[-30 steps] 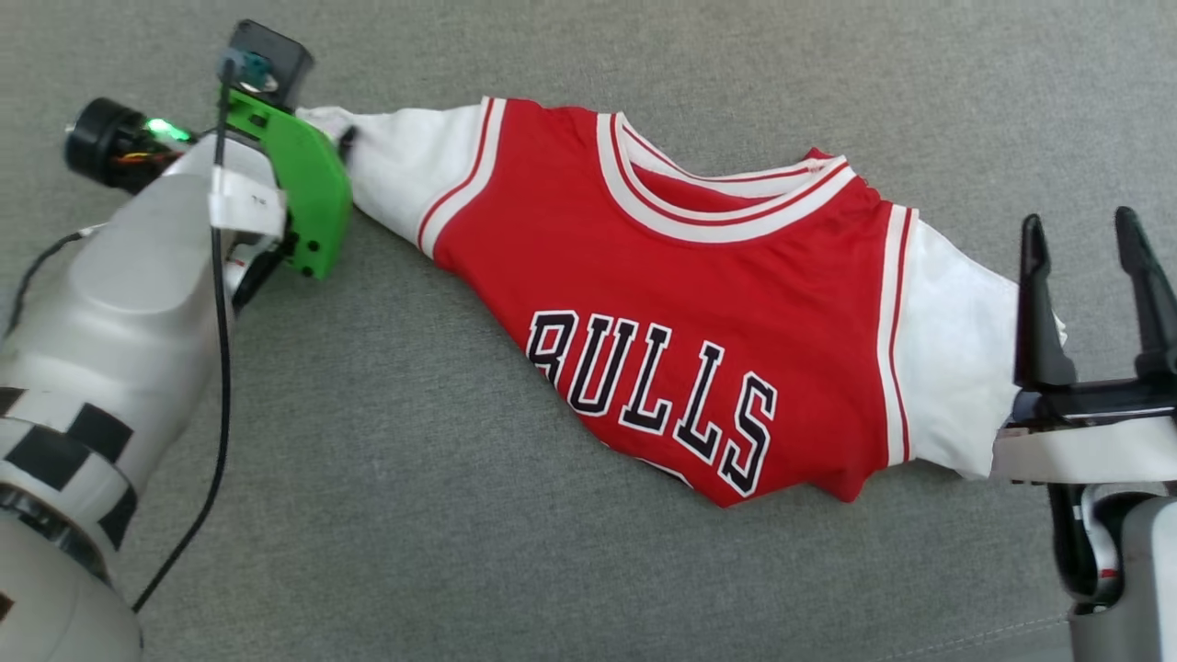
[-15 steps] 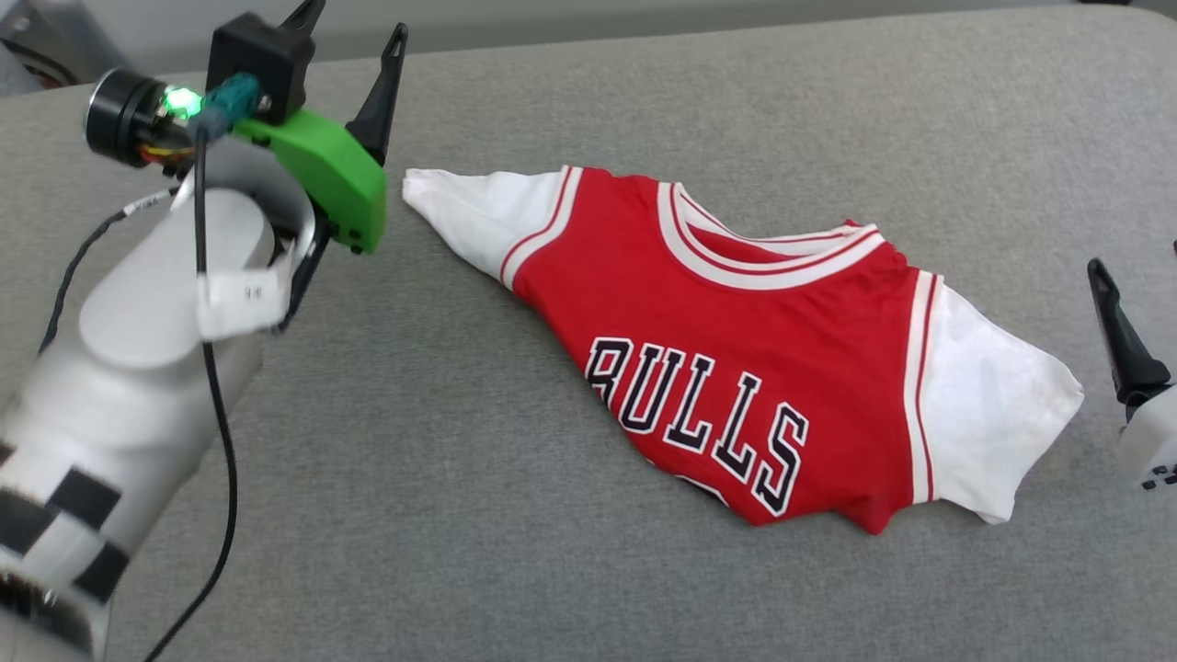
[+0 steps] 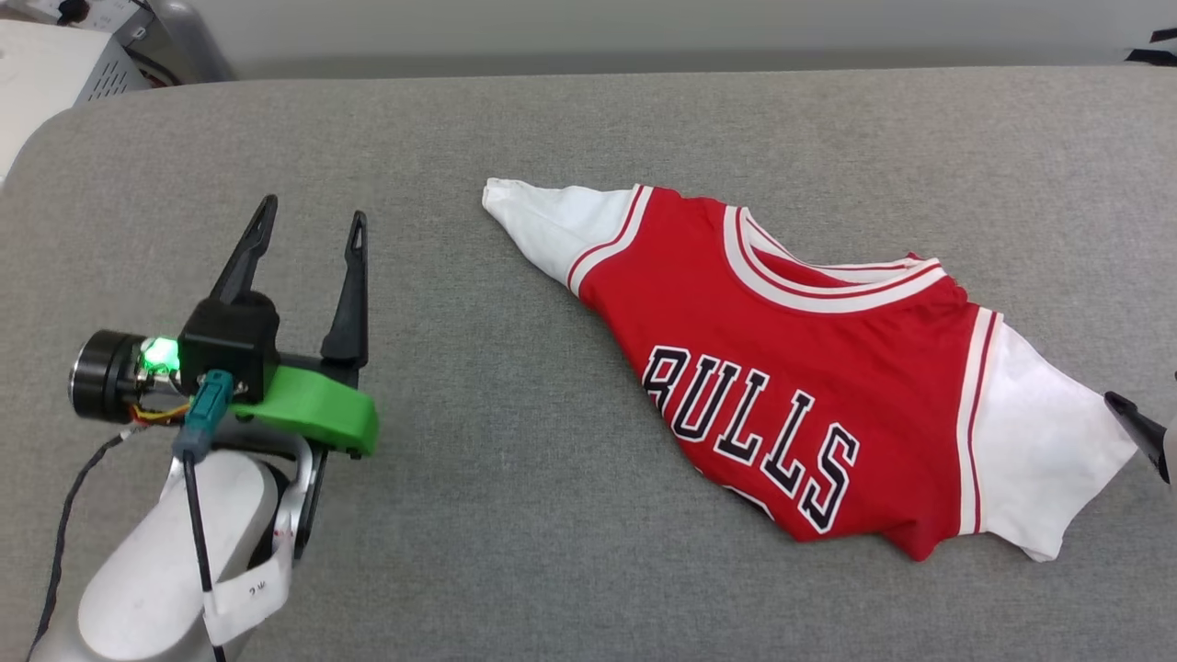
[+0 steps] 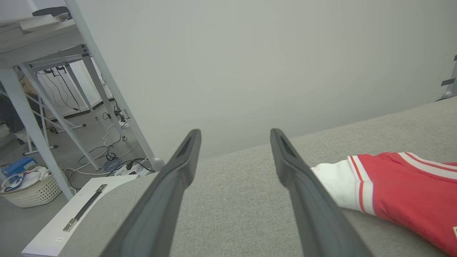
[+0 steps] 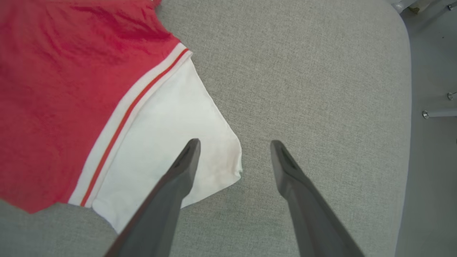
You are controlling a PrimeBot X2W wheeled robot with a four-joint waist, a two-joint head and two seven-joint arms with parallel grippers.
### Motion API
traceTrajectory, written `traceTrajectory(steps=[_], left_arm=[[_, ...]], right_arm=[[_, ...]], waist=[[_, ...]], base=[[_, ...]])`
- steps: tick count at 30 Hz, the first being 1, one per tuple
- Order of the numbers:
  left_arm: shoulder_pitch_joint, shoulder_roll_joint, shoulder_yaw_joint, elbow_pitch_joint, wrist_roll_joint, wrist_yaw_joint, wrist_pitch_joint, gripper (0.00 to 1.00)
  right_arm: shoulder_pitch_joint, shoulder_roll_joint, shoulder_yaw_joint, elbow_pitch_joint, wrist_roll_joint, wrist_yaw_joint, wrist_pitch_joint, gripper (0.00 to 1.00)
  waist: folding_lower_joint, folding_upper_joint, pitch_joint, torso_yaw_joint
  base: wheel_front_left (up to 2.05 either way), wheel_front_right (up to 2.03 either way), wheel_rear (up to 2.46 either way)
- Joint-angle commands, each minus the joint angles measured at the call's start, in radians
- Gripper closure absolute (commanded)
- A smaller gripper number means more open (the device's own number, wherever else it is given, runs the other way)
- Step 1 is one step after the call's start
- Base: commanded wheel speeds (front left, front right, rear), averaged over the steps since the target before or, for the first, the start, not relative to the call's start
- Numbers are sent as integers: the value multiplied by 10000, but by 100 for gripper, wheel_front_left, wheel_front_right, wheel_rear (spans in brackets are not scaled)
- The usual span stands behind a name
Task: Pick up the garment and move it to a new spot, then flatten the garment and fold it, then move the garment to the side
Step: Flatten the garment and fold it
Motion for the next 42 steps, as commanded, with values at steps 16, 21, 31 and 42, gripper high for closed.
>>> traceTrajectory(steps=[16,21,31,42], left_arm=[[1817,-1509,1846,-741,1505,-537,-56,0],[2055,-1841,2201,-593,1819,-880,-56,0],[2137,-2568,2719,-363,2526,-1649,-57,0],[2009,-2820,3284,-34,2814,-2330,-57,0]], right_arm=[[-867,447,1317,3296,939,-6,380,61],[-1249,126,1236,3516,1004,-6,-311,100],[-2489,-401,-572,5774,62,-6,-2071,100],[-2601,423,-1249,7327,-278,-6,-3308,100]], waist=[[0,-1,913,831],[0,-1,762,779],[0,-1,672,1032],[0,-1,537,1022]], base=[[0,0,0],[0,0,0],[0,0,0],[0,0,0]])
